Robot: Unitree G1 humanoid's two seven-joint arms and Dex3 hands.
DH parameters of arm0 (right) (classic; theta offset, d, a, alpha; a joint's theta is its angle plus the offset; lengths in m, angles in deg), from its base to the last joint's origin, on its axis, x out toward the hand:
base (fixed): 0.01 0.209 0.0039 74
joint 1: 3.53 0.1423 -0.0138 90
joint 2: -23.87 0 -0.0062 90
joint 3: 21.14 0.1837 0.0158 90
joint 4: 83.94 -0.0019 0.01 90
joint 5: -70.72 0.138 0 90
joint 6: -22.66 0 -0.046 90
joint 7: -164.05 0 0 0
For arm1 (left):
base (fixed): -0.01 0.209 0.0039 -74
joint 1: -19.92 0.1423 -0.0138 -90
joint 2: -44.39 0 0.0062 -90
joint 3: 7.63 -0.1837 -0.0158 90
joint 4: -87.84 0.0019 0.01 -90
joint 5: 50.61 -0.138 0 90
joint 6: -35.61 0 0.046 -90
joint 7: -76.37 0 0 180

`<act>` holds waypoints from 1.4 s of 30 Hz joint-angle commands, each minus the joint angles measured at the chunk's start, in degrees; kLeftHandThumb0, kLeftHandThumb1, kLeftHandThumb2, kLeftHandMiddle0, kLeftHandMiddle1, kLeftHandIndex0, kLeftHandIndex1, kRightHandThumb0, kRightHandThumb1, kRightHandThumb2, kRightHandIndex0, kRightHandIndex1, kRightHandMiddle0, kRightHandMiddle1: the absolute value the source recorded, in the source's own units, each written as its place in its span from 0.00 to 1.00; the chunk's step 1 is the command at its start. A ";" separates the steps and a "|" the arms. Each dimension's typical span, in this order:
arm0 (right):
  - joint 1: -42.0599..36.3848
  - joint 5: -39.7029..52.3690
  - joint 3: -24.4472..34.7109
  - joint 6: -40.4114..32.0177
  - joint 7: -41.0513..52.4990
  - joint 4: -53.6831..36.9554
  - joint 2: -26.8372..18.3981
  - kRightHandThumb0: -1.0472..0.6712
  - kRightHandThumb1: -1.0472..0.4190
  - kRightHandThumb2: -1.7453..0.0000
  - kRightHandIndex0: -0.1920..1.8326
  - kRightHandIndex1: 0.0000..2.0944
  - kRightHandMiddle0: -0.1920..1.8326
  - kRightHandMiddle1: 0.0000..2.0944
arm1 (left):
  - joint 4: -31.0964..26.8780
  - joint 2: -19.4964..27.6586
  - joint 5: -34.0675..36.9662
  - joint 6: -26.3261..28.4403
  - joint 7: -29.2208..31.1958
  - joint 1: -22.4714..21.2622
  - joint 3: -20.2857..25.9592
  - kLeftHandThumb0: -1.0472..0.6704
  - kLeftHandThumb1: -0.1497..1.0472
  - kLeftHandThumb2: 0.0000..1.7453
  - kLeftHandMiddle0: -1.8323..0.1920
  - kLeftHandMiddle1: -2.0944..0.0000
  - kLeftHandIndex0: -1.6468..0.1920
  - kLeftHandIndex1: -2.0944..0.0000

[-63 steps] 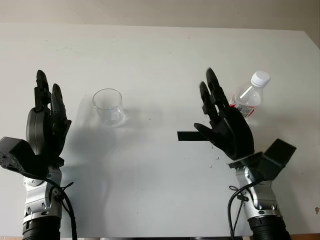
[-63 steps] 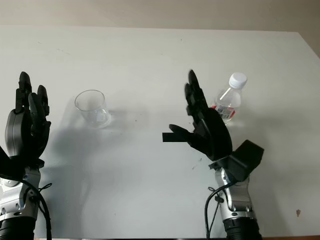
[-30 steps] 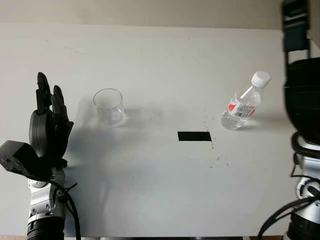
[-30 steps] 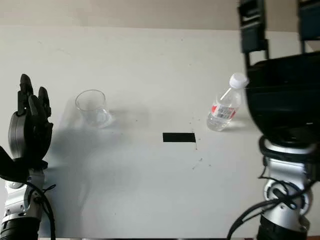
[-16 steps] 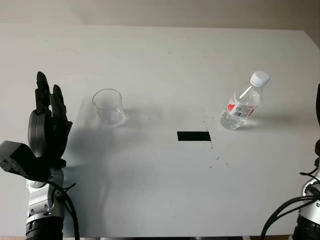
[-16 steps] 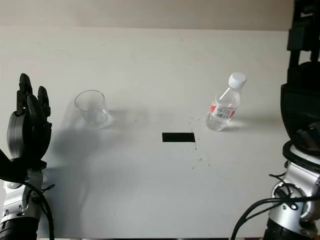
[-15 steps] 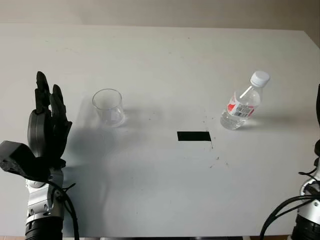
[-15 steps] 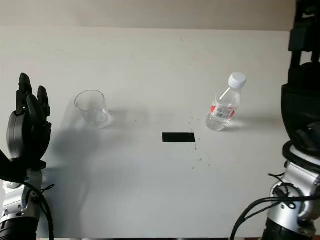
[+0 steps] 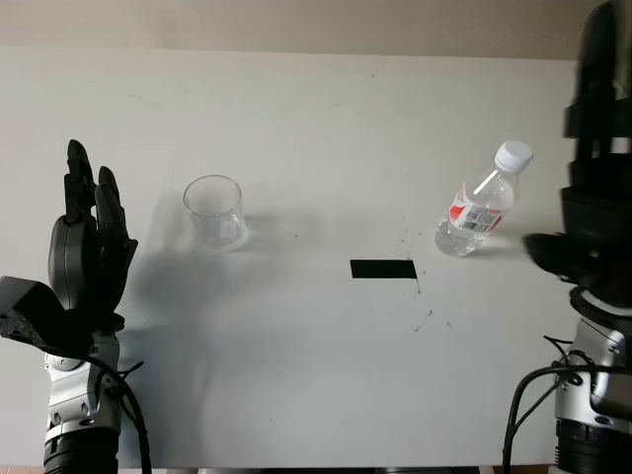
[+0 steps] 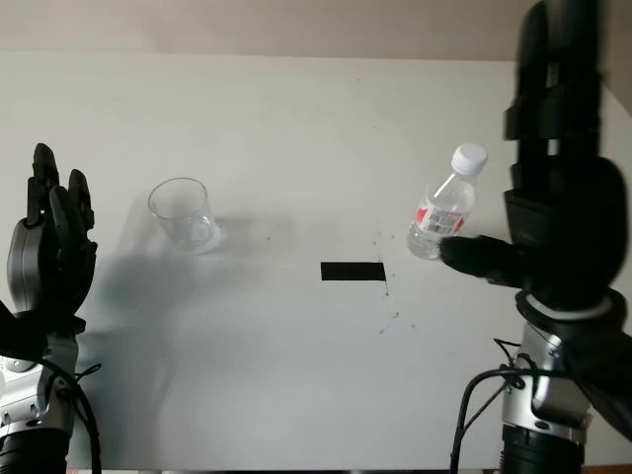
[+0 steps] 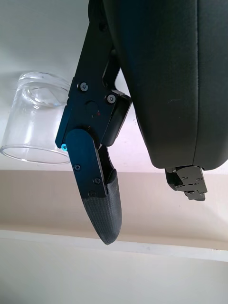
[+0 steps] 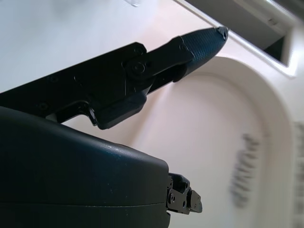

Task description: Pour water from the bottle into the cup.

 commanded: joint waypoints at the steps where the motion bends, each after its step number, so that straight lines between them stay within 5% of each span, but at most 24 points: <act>1: 1.22 -0.48 -1.24 0.05 -0.78 2.74 -0.25 0.12 0.10 0.98 0.00 0.00 0.00 0.00 | -1.24 0.91 0.01 0.48 0.04 1.34 0.39 0.16 1.00 0.37 0.98 0.97 1.00 1.00; 14: -0.82 -0.90 -5.23 4.65 -6.54 3.38 4.03 0.09 0.08 0.97 0.00 0.00 0.00 0.00 | -1.83 2.06 0.66 1.91 0.72 1.53 1.09 0.16 1.00 0.38 0.99 0.98 1.00 1.00; 25: -0.59 -3.42 -5.08 8.31 -11.37 3.37 2.91 0.09 0.08 0.97 0.00 0.00 0.01 0.01 | -1.47 1.89 1.21 2.26 0.81 1.34 1.13 0.17 1.00 0.38 0.98 0.97 1.00 1.00; 33: 1.08 0.88 -4.94 12.05 -8.79 -2.68 -0.55 0.06 0.05 0.96 0.00 0.00 0.03 0.03 | -1.21 1.76 0.72 1.99 0.55 1.43 0.97 0.16 1.00 0.38 0.99 0.97 1.00 1.00; 42: 4.63 10.50 -2.71 16.09 -8.94 -6.91 -0.02 0.16 0.06 0.97 0.03 0.03 0.11 0.06 | -0.78 1.63 1.13 1.98 0.92 1.21 0.95 0.16 1.00 0.38 0.99 0.98 1.00 1.00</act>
